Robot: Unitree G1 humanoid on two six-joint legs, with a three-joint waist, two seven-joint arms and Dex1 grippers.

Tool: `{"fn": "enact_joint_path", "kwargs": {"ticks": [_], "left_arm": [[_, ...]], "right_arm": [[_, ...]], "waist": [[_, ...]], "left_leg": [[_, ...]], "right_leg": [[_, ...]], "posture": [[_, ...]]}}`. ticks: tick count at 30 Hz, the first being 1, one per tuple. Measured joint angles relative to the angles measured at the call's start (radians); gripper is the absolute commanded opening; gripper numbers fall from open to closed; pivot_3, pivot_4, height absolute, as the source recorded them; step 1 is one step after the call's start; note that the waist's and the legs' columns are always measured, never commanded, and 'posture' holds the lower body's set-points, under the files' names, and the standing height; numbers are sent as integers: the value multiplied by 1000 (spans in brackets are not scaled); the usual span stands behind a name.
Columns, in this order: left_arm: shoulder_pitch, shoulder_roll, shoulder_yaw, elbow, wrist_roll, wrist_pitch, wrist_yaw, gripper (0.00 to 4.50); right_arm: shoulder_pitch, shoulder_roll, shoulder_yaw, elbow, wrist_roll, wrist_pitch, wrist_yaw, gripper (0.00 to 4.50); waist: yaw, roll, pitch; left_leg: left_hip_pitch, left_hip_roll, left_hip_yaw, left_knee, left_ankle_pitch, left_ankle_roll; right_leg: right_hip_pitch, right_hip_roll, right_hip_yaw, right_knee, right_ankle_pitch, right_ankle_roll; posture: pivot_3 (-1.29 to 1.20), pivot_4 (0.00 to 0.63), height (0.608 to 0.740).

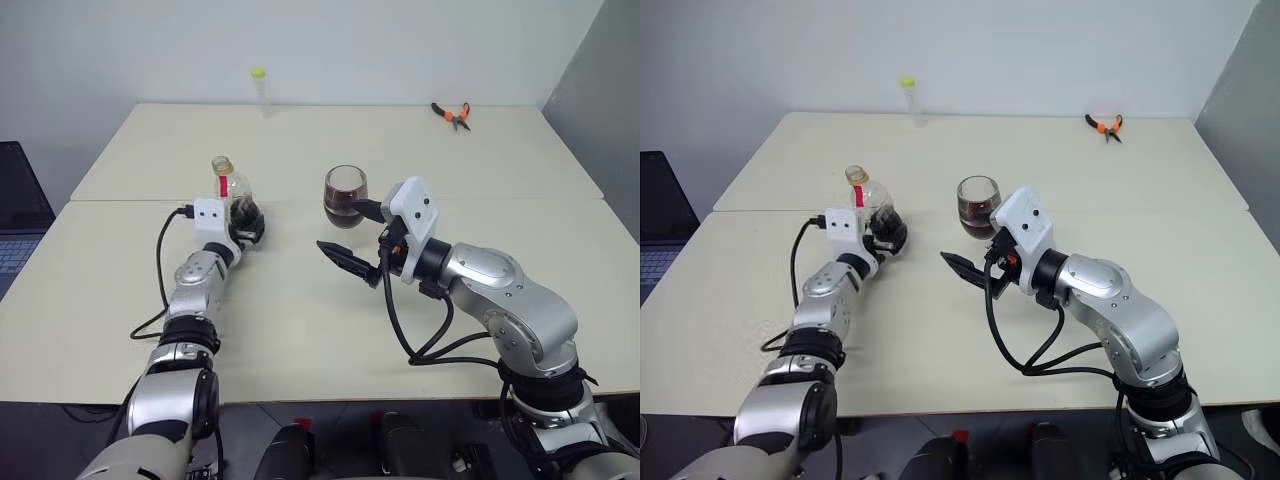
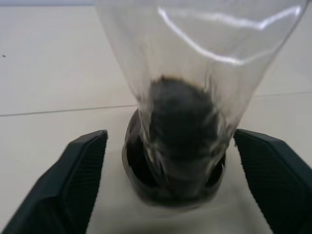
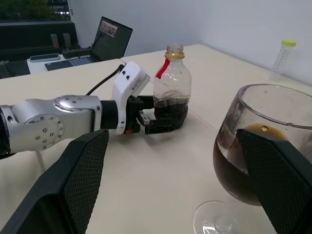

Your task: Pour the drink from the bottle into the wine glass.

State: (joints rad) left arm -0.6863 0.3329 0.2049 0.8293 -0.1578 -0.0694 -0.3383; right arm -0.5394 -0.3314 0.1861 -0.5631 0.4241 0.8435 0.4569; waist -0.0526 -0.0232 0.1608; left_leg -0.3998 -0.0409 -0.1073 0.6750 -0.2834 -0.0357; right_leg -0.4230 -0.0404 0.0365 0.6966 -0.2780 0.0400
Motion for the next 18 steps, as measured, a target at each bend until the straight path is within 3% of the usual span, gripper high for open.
{"fn": "enact_joint_path", "kwargs": {"ticks": [9, 13, 18], "left_arm": [[218, 15, -18, -412, 1, 122, 5, 4485], [354, 12, 9, -685, -19, 221, 61, 4485], [457, 3, 40, -833, -15, 300, 141, 4485]], "right_arm": [[162, -43, -72, -53, -20, -107, -10, 4500], [337, 7, -128, -40, -84, -266, -74, 4500], [435, 82, -175, 147, -208, -524, -167, 4500]], "waist": [[6, 0, 0], [12, 0, -1], [19, 0, -1]], "left_leg": [[0, 0, 0, 0, 0, 0], [1, 0, 1, -1, 0, 0], [5, 0, 3, -1, 0, 0]], "right_leg": [[1, -3, 1, 0, 0, 0], [2, -3, 2, -1, 0, 0], [4, 1, 3, 0, 0, 0]], "posture": [[0, 150, 740], [0, 150, 740], [0, 150, 740]]}}
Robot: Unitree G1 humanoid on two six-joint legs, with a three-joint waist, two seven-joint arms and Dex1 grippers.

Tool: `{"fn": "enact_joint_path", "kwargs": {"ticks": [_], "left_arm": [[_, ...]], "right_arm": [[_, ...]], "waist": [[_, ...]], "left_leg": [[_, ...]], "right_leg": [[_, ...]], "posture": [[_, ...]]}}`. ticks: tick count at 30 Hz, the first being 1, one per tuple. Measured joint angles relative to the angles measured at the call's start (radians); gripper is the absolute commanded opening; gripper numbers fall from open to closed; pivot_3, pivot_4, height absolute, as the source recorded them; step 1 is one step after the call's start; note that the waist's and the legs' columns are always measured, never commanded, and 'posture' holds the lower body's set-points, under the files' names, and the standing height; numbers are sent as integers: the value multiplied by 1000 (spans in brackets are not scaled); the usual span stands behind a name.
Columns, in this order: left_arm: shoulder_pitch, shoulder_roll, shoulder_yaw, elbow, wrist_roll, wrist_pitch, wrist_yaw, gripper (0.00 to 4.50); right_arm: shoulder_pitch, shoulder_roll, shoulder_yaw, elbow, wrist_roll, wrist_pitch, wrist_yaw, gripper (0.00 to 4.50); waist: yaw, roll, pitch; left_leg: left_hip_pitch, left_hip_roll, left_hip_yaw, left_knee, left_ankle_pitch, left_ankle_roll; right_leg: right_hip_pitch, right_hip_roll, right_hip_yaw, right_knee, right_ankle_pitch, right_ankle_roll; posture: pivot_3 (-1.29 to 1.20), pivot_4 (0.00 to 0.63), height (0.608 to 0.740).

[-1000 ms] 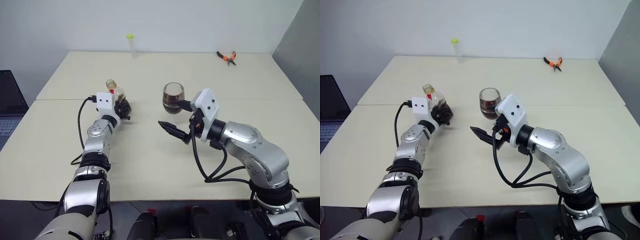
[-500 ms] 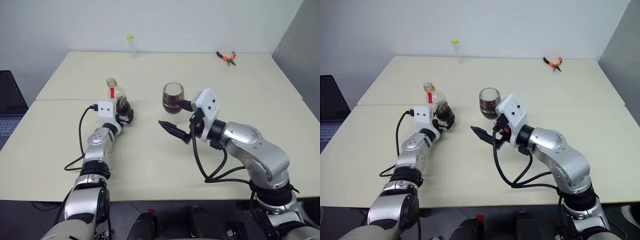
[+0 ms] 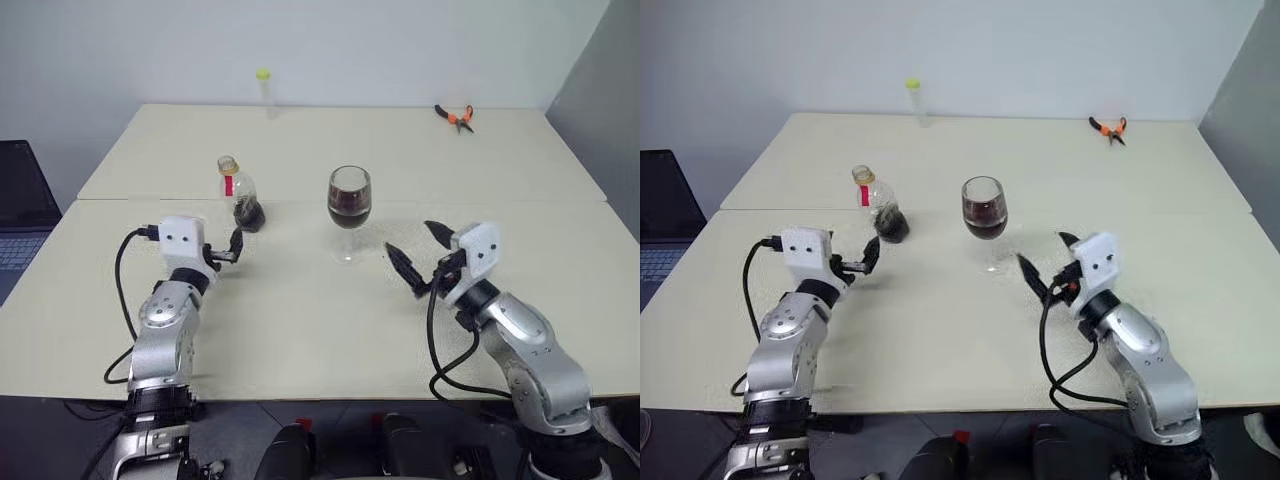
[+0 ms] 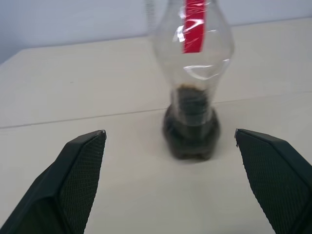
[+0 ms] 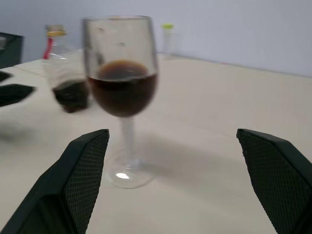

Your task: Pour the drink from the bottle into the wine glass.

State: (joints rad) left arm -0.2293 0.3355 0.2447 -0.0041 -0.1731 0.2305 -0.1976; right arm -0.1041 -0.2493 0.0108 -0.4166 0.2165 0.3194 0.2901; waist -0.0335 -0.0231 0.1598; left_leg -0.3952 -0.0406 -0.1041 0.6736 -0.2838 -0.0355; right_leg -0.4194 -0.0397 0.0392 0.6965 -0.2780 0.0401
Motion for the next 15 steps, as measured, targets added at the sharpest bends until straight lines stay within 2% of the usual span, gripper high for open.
{"fn": "enact_joint_path", "kwargs": {"ticks": [4, 15], "left_arm": [[20, -6, 7, -10, -6, -6, 9, 4485], [42, -6, 13, -28, -17, -79, -11, 4485]], "right_arm": [[14, 31, -22, 132, -47, -171, -27, 4500], [-9, 42, -114, 356, -27, -295, -9, 4500]], "waist": [[3, 0, 0], [2, 0, 0]], "left_leg": [[0, 0, 1, 0, 0, 0], [1, 1, 3, -2, 0, 0]], "right_leg": [[0, 0, 1, 0, 0, 0], [0, 1, 2, 0, 0, 0]], "posture": [[0, 150, 740], [0, 150, 740]]}}
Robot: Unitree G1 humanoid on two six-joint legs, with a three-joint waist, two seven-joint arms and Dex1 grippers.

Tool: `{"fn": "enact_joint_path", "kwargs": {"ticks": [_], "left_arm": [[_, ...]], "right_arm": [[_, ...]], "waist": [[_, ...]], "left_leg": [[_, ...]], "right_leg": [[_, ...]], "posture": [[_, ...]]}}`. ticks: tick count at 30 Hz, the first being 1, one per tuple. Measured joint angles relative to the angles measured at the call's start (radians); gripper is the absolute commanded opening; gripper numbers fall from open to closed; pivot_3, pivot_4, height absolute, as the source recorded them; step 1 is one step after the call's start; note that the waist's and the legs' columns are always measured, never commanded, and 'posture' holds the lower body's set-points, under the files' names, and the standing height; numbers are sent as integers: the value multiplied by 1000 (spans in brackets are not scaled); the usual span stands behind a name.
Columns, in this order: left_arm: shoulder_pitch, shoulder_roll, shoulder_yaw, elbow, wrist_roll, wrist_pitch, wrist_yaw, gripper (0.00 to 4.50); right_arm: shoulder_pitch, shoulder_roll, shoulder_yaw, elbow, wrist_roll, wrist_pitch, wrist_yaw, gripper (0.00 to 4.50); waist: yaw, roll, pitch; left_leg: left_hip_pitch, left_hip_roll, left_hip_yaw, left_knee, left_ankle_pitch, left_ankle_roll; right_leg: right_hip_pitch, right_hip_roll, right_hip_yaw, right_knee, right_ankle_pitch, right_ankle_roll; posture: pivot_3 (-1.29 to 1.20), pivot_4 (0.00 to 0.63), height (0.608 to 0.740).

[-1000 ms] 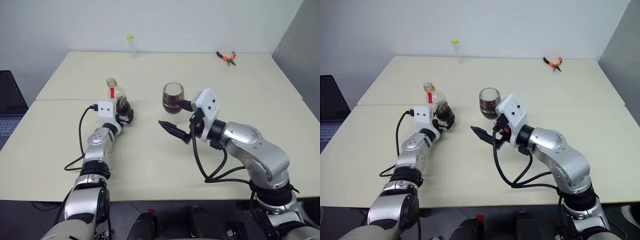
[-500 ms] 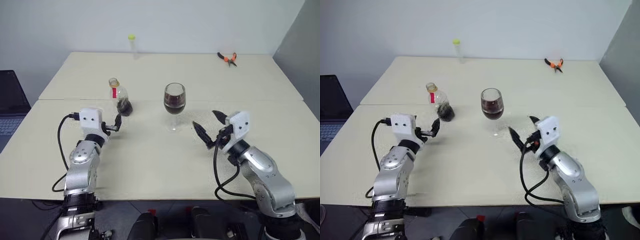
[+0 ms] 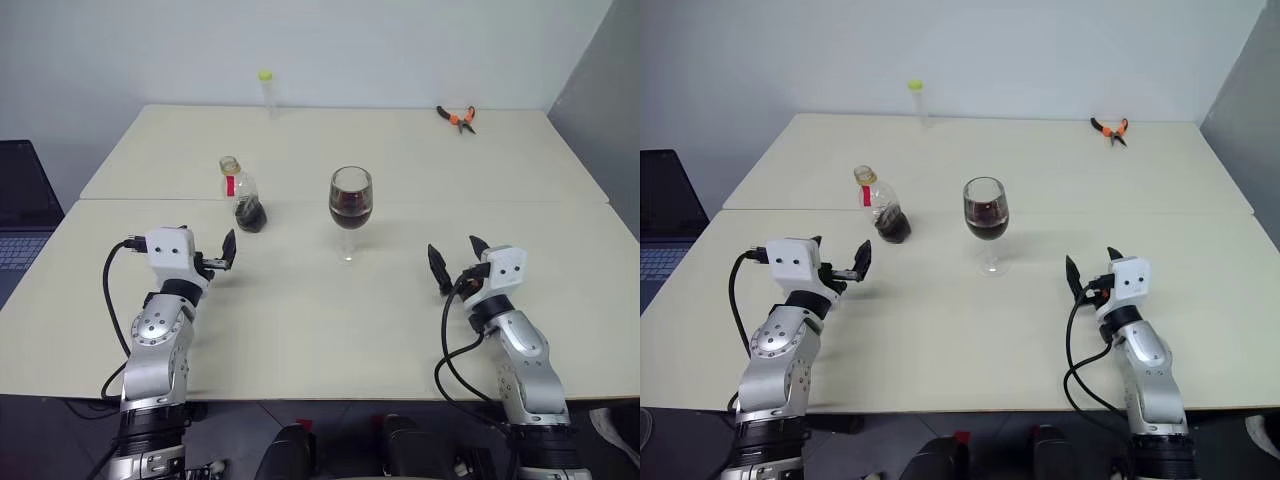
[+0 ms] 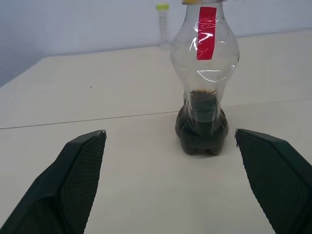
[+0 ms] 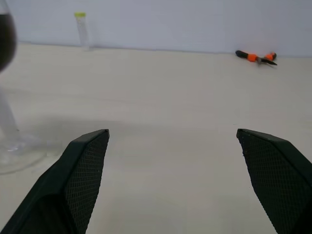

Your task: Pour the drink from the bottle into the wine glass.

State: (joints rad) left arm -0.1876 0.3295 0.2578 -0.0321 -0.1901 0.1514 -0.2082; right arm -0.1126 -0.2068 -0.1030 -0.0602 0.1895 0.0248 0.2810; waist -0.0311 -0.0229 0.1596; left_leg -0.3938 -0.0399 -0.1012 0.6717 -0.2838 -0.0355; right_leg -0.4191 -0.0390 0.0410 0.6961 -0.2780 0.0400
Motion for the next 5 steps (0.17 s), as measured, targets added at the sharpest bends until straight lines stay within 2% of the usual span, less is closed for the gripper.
{"fn": "enact_joint_path", "kwargs": {"ticks": [5], "left_arm": [[0, 0, 0, 2, 0, -11, 0, 4485]], "right_arm": [[-28, 0, -3, 30, -1, -23, 1, 4500]], "waist": [[0, 0, 0]], "left_leg": [[0, 0, 0, 0, 0, 0]], "right_leg": [[0, 0, 0, 0, 0, 0]], "posture": [[0, 150, 740]]}}
